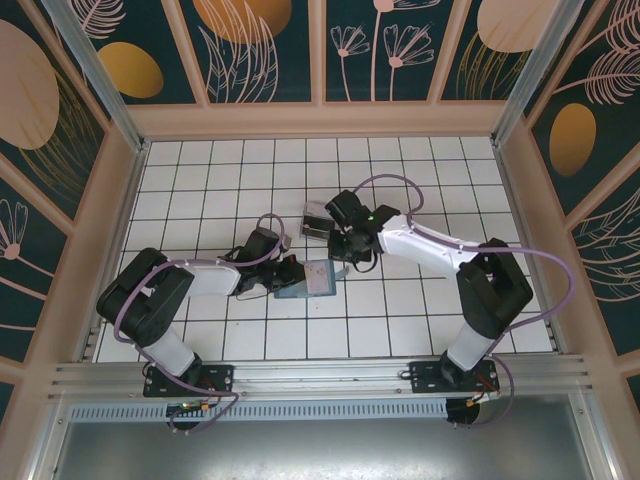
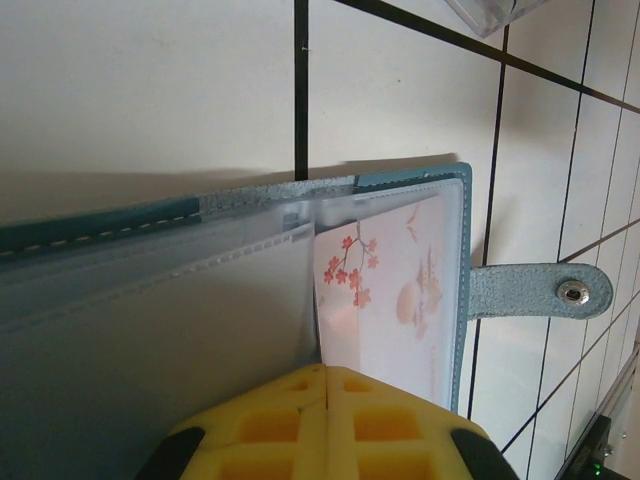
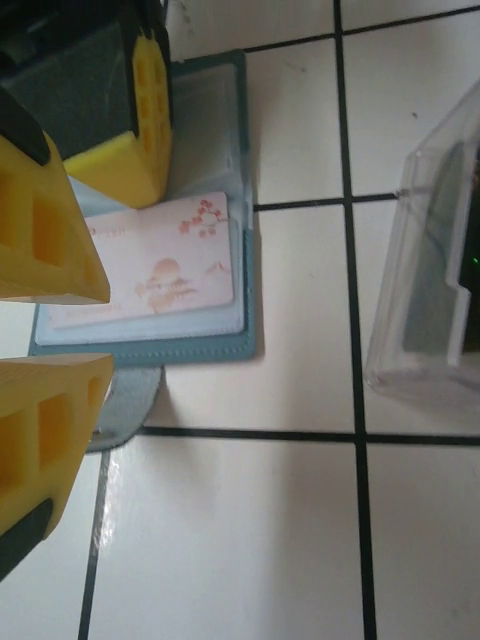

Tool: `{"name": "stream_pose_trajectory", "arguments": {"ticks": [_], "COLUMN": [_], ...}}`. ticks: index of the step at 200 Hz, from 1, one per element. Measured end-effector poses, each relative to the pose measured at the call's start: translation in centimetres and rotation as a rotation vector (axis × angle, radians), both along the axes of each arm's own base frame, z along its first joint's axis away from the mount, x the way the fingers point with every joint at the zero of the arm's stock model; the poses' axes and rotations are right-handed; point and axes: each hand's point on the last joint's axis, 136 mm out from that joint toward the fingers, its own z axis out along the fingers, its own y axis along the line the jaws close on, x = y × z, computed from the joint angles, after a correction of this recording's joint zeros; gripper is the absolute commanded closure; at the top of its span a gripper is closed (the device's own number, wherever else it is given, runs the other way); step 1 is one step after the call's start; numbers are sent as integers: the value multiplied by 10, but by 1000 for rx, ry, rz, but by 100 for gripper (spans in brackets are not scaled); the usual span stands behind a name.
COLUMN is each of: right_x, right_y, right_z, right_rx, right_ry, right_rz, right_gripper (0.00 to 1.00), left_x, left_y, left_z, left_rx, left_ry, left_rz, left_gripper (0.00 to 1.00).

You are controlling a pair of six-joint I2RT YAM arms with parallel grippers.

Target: Take the credit cards out of the card holder

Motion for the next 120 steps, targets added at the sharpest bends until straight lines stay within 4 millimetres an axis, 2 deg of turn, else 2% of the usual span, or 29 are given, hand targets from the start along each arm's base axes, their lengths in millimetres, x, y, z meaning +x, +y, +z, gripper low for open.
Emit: {"name": "stream_pose_trajectory", "arguments": {"ticks": [15,34,69,120], "right_x": [-4,-9,-15,-15], "right_y": [9,17,18,17], "right_z": [-4,-19,-50,-59], "right_rx": [16,10,-37,-42], "right_ry": [17,53,116,125], "right_rz": [23,45,54,54], "right_gripper": [80,81,82,89], "left_x": [0,0,1,0], "left_y": [0,0,0,1], "left_z": [1,2,3,8], "left_rx": [-2,-3,-5,-1], "left_ry": [0,-2,-6,-10], "left_rz": [2,3,3,8], "left_gripper": [99,100,100,98]}}
